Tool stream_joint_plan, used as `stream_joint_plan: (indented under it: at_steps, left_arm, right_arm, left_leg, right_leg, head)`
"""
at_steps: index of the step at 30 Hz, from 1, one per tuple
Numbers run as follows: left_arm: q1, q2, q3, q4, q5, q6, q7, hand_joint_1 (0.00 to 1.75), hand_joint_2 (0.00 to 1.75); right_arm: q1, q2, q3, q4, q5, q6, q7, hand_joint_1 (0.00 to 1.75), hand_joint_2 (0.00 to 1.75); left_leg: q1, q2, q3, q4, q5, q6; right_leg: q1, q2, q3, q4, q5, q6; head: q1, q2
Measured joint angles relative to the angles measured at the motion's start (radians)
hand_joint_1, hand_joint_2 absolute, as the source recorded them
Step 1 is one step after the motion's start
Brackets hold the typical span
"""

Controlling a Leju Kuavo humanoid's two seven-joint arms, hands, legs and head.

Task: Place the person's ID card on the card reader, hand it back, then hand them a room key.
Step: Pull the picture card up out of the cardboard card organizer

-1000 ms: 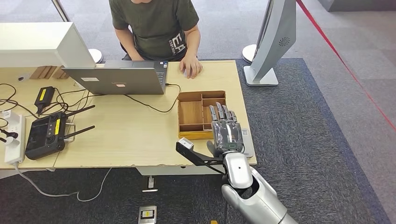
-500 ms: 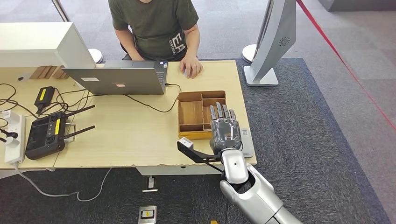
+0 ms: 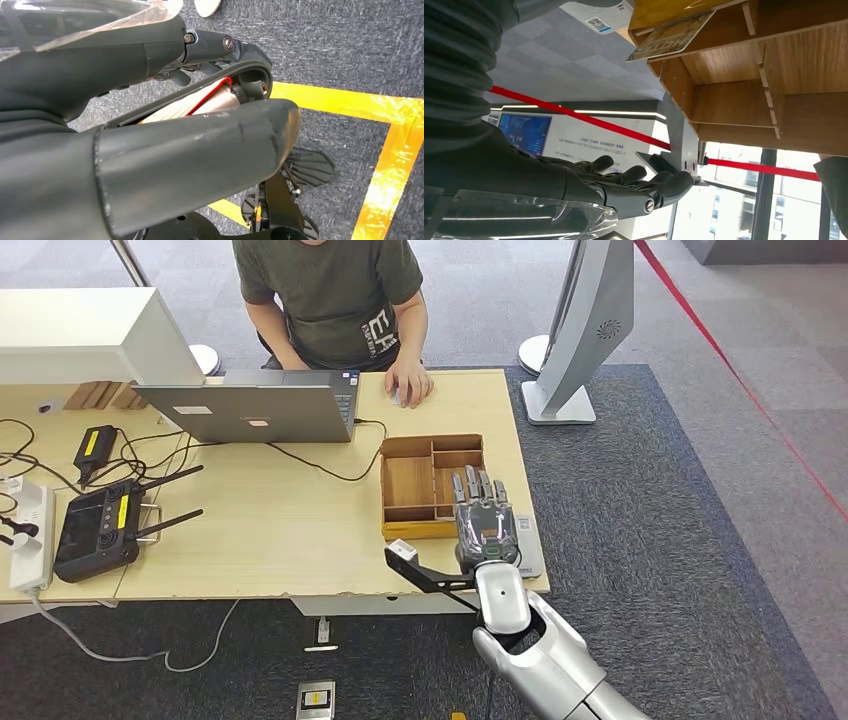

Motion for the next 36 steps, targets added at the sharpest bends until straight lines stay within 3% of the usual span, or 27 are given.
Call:
stream_joint_plan:
  at_steps: [24, 36]
  left_arm:
    - [0.000, 0.004, 0.000, 0.001, -0.005, -0.004, 0.009, 0.00, 0.00]
    - [0.000, 0.004, 0.000, 0.001, 0.003, -0.002, 0.028, 0.00, 0.00]
  right_arm:
    - [0.006, -0.011, -0.022, 0.051, 0.020, 0.019, 0.004, 0.00, 1.75]
    - [-0.043, 0.033, -0.018, 0.094, 0.008, 0.028, -0.026, 0.00, 1.75]
  left_leg:
    - [0.000, 0.000, 0.000, 0.000, 0.000, 0.000]
    - [0.000, 0.000, 0.000, 0.000, 0.000, 0.000]
  right_leg:
    - [0.000, 0.000, 0.000, 0.000, 0.000, 0.000]
    - [0.000, 0.000, 0.000, 0.000, 0.000, 0.000]
  head:
    - [0.000, 0.000]
    - [0.000, 0.000]
